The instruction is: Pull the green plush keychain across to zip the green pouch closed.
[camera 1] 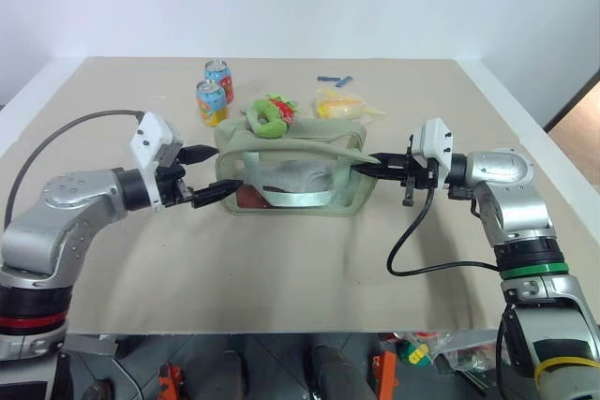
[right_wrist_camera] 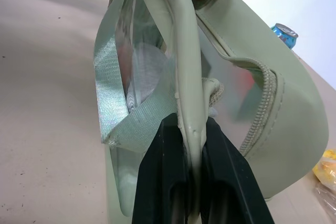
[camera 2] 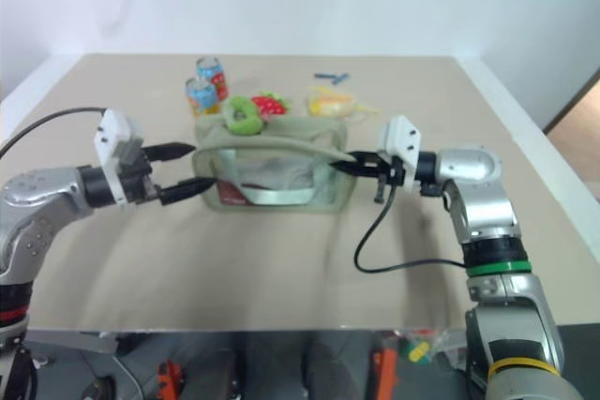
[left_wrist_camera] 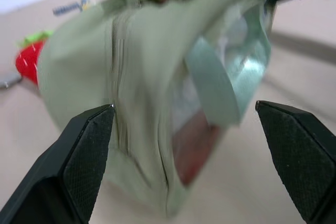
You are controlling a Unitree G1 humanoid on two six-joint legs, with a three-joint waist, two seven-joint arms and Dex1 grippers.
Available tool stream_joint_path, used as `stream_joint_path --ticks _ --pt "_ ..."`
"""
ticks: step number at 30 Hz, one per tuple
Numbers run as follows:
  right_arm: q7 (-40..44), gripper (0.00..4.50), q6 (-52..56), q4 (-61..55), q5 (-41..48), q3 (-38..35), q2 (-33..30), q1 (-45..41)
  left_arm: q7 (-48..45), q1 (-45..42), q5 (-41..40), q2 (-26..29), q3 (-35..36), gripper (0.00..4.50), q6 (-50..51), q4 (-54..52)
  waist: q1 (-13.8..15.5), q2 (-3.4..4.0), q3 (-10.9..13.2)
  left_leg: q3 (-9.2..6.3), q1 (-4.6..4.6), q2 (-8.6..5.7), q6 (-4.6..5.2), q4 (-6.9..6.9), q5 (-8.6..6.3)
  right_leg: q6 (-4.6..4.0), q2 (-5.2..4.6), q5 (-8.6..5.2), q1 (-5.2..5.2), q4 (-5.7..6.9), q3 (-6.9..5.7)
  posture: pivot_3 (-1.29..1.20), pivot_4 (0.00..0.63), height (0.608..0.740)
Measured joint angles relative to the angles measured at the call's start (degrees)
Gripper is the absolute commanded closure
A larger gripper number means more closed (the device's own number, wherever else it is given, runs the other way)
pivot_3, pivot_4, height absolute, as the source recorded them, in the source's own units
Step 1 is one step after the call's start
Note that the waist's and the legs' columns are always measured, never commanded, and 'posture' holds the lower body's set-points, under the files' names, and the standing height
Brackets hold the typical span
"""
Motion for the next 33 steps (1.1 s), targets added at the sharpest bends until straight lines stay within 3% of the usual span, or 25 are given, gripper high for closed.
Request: stream_joint_path --ticks 10,11,15,20,23,26,33 --pt "0.2 4.50 0.8 -0.6 -0.1 0.0 -0.3 0.2 1.2 -0.2 2.5 -2.9 -0.3 4.46 -4.5 4.0 0.0 0.00 0.0 0.01 0.00 -0.01 0.00 -0.03 0.00 0.00 0.00 0.00 0.00 0.00 0.02 0.00 0.150 0.740" --pt "0.4 3.77 2.6 -1.4 0.4 0.0 -0.8 0.3 1.1 -0.5 2.6 -3.1 -0.4 4.50 -4.6 4.3 0.0 0.00 0.0 0.01 0.00 -0.01 0.00 -0.03 0.00 0.00 0.00 0.00 0.00 0.00 0.02 0.00 0.150 0.740" --pt "1.8 2.47 11.5 -5.0 1.9 0.0 -3.0 1.6 0.8 -0.9 3.0 -3.2 -0.7 4.50 -5.2 4.8 0.0 0.00 0.0 -0.01 -0.03 -0.01 0.00 -0.04 0.00 -0.01 0.00 -0.01 -0.02 0.00 0.01 0.00 0.150 0.740" --pt "4.4 0.74 30.6 -8.7 7.1 -0.3 -10.1 -1.5 0.2 -0.9 3.0 -3.2 -0.7 4.50 -5.3 4.8 0.0 0.02 0.0 0.01 -0.07 -0.05 0.00 -0.03 0.00 -0.01 -0.04 -0.03 -0.06 -0.01 0.03 0.00 0.150 0.740" --pt "3.4 0.74 37.5 -8.1 9.6 -1.8 -10.9 -10.1 -0.2 -0.9 2.9 -3.3 -0.8 4.50 -5.3 4.7 -0.1 0.07 0.0 0.09 -0.04 -0.02 0.00 -0.03 0.00 -0.10 -0.02 -0.05 -0.12 0.00 0.09 0.00 0.150 0.740" --pt "1.3 0.74 37.9 -8.2 10.6 -3.6 -9.4 -18.1 -0.3 -0.9 2.8 -3.5 -0.9 4.50 -5.3 4.6 -0.2 0.06 0.0 0.05 -0.01 0.04 0.00 -0.07 0.00 -0.17 0.04 -0.10 -0.11 0.00 0.02 0.00 0.150 0.740" --pt "0.1 0.74 34.5 -9.2 8.6 2.8 1.7 -20.8 0.1 -1.0 2.5 -3.9 -1.0 4.50 -5.0 4.1 -0.1 0.05 0.0 -0.02 -0.23 0.02 0.00 -0.10 -0.01 -0.04 0.02 -0.04 -0.23 0.00 -0.01 0.00 0.150 0.740"
